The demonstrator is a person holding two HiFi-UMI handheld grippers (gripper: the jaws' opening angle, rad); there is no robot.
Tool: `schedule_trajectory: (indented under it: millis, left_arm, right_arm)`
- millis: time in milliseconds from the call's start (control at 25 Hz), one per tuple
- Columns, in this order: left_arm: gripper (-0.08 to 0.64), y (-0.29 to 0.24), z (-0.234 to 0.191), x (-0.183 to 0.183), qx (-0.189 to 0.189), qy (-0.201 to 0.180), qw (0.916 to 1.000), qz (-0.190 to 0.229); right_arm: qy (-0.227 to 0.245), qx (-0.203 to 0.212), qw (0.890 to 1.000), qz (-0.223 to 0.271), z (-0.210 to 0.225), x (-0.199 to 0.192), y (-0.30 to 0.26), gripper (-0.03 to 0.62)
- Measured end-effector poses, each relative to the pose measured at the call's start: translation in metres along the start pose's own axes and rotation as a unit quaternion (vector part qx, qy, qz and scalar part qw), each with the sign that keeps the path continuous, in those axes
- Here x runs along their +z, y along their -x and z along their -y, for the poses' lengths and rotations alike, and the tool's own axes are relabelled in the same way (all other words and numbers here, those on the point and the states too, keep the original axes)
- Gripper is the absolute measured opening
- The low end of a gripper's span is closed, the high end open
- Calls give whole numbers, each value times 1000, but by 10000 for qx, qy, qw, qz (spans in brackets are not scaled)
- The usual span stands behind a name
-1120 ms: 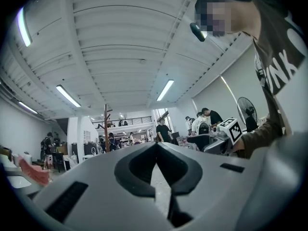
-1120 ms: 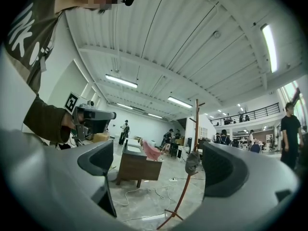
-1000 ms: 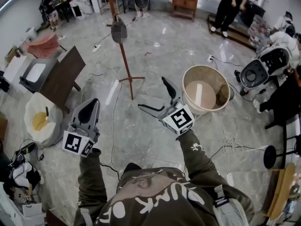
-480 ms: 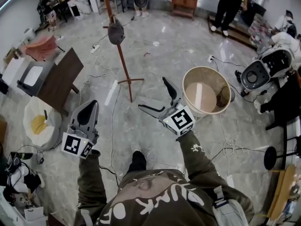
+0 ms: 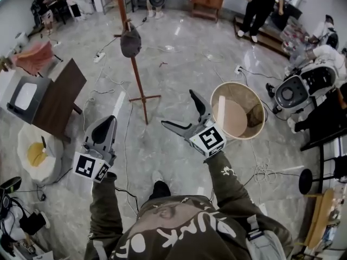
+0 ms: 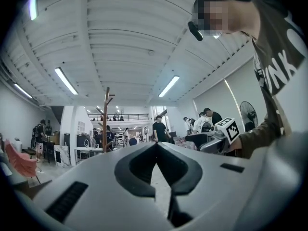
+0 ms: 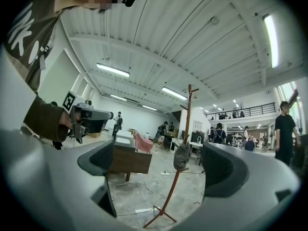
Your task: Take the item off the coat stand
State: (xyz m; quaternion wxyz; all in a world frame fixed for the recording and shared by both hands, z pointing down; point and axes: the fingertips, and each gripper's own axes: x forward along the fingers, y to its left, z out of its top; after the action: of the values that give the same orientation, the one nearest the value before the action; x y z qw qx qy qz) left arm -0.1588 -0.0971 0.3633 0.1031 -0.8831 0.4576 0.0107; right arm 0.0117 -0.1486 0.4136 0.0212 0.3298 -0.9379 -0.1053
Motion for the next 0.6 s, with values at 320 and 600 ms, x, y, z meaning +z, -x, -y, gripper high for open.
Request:
schedule_trajectory:
  millis: [320,600]
  left_arm:
    - [3,-37,-107,-15,-132,195,9997,77]
    - [3,-57,-162,-30,-155,256,9994,170]
  right_arm:
    - [119,-65,9998,-165,28,10,-114,561]
    - [219,-144,9993,-272,46,5,-167,561]
